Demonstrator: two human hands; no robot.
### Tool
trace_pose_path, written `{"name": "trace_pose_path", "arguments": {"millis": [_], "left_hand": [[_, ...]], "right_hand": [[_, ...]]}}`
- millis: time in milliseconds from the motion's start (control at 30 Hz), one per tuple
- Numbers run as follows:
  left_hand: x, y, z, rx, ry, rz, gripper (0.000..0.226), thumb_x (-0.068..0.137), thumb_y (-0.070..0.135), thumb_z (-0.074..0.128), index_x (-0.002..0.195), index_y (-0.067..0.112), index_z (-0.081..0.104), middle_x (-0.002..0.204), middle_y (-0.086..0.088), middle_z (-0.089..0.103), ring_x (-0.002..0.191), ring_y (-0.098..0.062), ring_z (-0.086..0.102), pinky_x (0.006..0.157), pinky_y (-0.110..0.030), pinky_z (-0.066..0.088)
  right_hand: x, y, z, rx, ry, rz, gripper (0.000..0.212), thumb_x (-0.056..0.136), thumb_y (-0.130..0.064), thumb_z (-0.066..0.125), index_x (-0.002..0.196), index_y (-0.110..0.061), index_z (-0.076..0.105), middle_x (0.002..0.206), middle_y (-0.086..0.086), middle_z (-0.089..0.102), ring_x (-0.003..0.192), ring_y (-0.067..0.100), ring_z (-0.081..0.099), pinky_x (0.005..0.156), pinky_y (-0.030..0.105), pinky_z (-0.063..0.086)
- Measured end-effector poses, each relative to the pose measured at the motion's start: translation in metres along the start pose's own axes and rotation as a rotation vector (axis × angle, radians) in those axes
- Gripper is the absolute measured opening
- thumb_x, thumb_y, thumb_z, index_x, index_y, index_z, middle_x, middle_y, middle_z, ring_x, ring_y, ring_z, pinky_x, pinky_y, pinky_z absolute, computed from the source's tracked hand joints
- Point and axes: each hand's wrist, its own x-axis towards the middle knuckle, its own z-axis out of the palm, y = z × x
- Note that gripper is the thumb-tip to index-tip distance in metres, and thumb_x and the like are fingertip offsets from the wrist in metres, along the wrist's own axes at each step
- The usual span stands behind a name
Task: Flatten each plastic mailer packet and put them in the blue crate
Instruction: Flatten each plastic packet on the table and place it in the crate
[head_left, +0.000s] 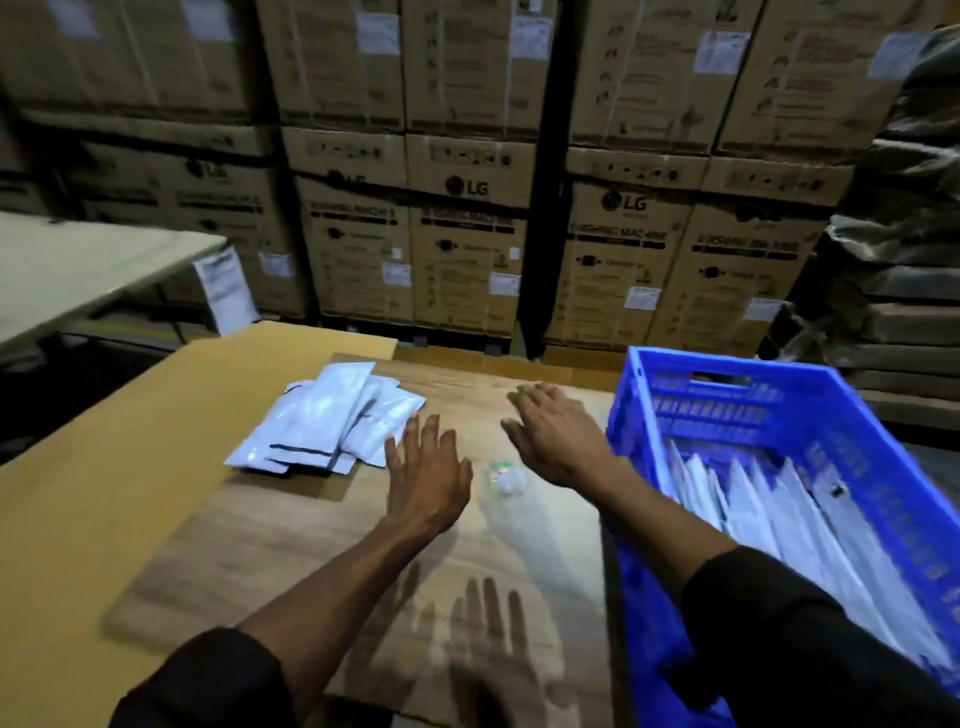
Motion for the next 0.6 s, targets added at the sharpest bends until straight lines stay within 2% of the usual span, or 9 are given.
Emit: {"name": "trace_pose_path", "arguments": {"millis": [100,167,300,367,433,500,567,600], "left_hand": [[-0.003,-0.068,0.033,0.085,-0.062,-0.081,0.053,0.08,0.04,0.073,0.122,0.007,0.067,0.144,-0.018,0.054,0.139,-0.041,0.043,0.102,-0.069,0.038],[0.003,-0.106,0.047,0.094,-0.081,-0.107,0.061,0.069,0.035,0.086,0.119,0.004,0.069,0.14,-0.022,0.056,0.135,-0.046,0.047,0.097,-0.073,0.041],[0.028,-0.162,0.056,0.142,-0.099,-0.129,0.07,0.076,0.031,0.078,0.138,0.005,0.057,0.156,-0.021,0.038,0.147,-0.046,0.026,0.11,-0.07,0.017],[0.047,-0.185,0.06,0.146,-0.103,-0.158,0.077,0.082,0.038,0.075,0.148,0.008,0.047,0.162,-0.018,0.028,0.15,-0.046,0.016,0.112,-0.068,0.008],[0.063,-0.202,0.065,0.159,-0.149,-0.172,0.087,0.091,0.05,0.063,0.158,0.013,0.025,0.168,-0.015,0.008,0.152,-0.045,-0.001,0.114,-0.068,0.002],[0.075,-0.215,0.073,0.185,-0.168,-0.154,0.093,0.095,0.056,0.052,0.161,0.015,0.001,0.167,-0.014,-0.013,0.15,-0.047,-0.016,0.113,-0.072,0.001],[0.082,-0.223,0.081,0.175,-0.19,-0.153,0.096,0.096,0.053,0.053,0.16,0.014,-0.007,0.166,-0.015,-0.018,0.148,-0.049,-0.019,0.112,-0.074,0.004],[0.084,-0.226,0.085,0.15,-0.196,-0.161,0.096,0.094,0.045,0.06,0.161,0.012,-0.002,0.167,-0.015,-0.014,0.15,-0.049,-0.013,0.111,-0.074,0.009]], "right_hand": [[0.006,-0.043,0.045,0.023,-0.1,-0.016,0.046,0.104,-0.042,0.037,0.137,-0.011,0.047,0.143,0.014,0.048,0.135,0.036,0.039,0.104,0.047,0.041],[0.007,-0.065,0.076,0.023,-0.168,-0.014,0.048,0.103,-0.043,0.033,0.137,-0.012,0.047,0.145,0.014,0.046,0.136,0.036,0.038,0.105,0.048,0.039],[0.012,-0.097,0.116,0.056,-0.258,0.005,0.078,0.089,-0.053,0.004,0.135,-0.009,0.048,0.148,0.012,0.043,0.14,0.036,0.034,0.105,0.049,0.038],[0.018,-0.109,0.128,0.063,-0.295,0.022,0.086,0.083,-0.054,-0.002,0.14,-0.01,0.045,0.154,0.011,0.038,0.144,0.034,0.03,0.109,0.048,0.035],[0.024,-0.116,0.136,0.071,-0.328,0.042,0.089,0.081,-0.054,-0.003,0.144,-0.011,0.042,0.158,0.011,0.033,0.146,0.032,0.026,0.112,0.047,0.032],[0.03,-0.121,0.142,0.082,-0.335,0.066,0.084,0.084,-0.053,0.001,0.143,-0.01,0.044,0.157,0.011,0.035,0.146,0.032,0.029,0.112,0.047,0.033],[0.034,-0.123,0.147,0.088,-0.332,0.08,0.077,0.089,-0.05,0.007,0.138,-0.009,0.05,0.153,0.013,0.041,0.143,0.034,0.034,0.108,0.049,0.038],[0.036,-0.122,0.15,0.084,-0.339,0.085,0.073,0.09,-0.049,0.01,0.136,-0.009,0.051,0.152,0.013,0.043,0.142,0.034,0.037,0.107,0.049,0.04]]}}
